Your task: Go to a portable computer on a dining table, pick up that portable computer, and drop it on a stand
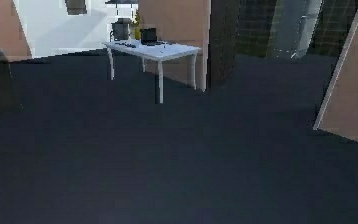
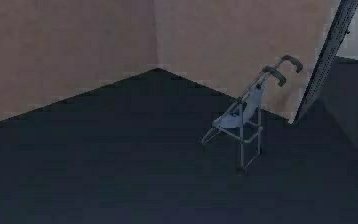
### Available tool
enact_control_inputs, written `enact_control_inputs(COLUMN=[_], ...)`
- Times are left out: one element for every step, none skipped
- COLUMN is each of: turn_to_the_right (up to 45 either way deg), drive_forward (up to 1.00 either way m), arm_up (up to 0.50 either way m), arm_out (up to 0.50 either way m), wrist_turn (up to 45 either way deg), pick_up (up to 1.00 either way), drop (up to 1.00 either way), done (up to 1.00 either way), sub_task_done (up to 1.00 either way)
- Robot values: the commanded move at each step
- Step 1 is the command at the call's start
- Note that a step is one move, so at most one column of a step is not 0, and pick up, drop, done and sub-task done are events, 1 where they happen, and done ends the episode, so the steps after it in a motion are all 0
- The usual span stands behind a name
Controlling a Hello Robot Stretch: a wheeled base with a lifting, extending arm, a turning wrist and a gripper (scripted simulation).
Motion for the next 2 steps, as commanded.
enact_control_inputs(turn_to_the_right=[0.0,-3.0], drive_forward=[1.0,0.0], arm_up=[0.0,0.0], arm_out=[0.0,0.0], wrist_turn=[0.0,0.0], pick_up=[0.0,0.0], drop=[0.0,0.0], done=[0.0,0.0], sub_task_done=[0.0,0.0])
